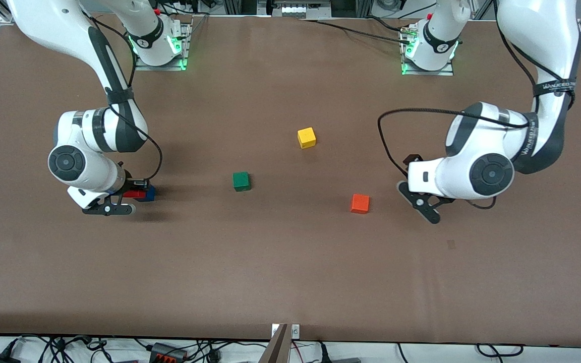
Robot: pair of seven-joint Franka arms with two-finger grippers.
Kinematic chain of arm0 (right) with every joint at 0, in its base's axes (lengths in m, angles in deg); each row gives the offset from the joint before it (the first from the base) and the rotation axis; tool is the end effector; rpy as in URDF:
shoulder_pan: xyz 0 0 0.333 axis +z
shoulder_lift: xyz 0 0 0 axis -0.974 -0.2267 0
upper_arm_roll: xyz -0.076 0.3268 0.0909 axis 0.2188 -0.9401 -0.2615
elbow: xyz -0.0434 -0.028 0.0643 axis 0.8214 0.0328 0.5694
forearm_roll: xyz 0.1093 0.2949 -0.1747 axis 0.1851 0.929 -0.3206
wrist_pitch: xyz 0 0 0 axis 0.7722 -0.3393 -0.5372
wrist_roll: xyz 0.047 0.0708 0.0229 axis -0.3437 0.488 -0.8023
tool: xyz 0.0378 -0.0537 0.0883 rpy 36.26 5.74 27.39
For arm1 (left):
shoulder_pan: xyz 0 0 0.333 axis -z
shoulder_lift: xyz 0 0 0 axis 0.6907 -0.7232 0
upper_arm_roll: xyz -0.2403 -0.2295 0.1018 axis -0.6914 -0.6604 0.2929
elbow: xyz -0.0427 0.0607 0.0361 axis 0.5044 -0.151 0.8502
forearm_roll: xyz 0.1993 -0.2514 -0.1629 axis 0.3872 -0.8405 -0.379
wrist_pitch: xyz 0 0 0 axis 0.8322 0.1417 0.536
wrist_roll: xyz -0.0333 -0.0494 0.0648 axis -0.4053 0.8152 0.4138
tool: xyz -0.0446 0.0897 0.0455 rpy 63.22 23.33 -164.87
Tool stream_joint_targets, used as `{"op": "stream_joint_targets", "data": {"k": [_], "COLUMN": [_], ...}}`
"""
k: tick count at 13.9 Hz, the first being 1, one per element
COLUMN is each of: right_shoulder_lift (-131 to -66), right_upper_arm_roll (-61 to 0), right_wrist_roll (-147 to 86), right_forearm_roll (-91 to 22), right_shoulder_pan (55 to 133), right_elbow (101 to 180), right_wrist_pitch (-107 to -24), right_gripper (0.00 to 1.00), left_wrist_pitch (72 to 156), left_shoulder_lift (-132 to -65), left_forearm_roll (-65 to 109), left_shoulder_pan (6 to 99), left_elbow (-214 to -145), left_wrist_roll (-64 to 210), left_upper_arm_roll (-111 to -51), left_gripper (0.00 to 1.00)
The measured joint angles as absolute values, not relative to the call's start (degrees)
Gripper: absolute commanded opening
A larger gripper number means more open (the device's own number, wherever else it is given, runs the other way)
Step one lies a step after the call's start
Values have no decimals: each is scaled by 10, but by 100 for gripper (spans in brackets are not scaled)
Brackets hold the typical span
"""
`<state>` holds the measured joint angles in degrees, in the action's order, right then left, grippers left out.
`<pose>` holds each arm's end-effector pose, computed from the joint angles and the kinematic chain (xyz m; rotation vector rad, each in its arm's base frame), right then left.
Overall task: Pass red block to right arm, stack on blue
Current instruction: 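Lower the red cube onto the blue cube with the right gripper, then open the right gripper and lift it away from the stack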
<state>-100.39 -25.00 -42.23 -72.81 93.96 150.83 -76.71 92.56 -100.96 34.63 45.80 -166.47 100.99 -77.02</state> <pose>0.5976 0.0700 0.3052 3.0185 0.0199 -0.1939 0.6172 -0.1479 0.4044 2.8610 -0.9839 -0.4887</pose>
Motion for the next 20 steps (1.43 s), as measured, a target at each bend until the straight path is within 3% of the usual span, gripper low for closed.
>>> {"op": "stream_joint_targets", "data": {"k": [7, 11, 15, 16, 17, 18, 20], "right_shoulder_lift": [-987, -983, -983, -983, -983, -983, -982], "right_upper_arm_roll": [-250, -250, -250, -250, -250, -250, -250], "right_wrist_roll": [-428, -429, -431, -431, -431, -432, -437], "right_forearm_roll": [-729, -729, -729, -729, -729, -729, -729], "right_shoulder_pan": [940, 940, 940, 940, 940, 940, 940], "right_elbow": [1540, 1552, 1575, 1578, 1579, 1579, 1578], "right_wrist_pitch": [-781, -787, -819, -823, -825, -825, -827], "right_gripper": [0, 1, 1, 9, 49, 99, 100], "left_wrist_pitch": [877, 879, 961, 971, 975, 976, 976], "left_shoulder_lift": [-959, -905, -816, -794, -776, -760, -733], "left_forearm_roll": [346, 346, 346, 346, 344, 341, 339], "left_shoulder_pan": [432, 420, 429, 435, 438, 440, 444], "left_elbow": [-1642, -1638, -1716, -1735, -1748, -1756, -1772], "left_wrist_roll": [804, 802, 802, 802, 802, 802, 803], "left_upper_arm_roll": [-769, -710, -675, -669, -664, -662, -659], "left_gripper": [100, 100, 100, 100, 100, 100, 100]}}
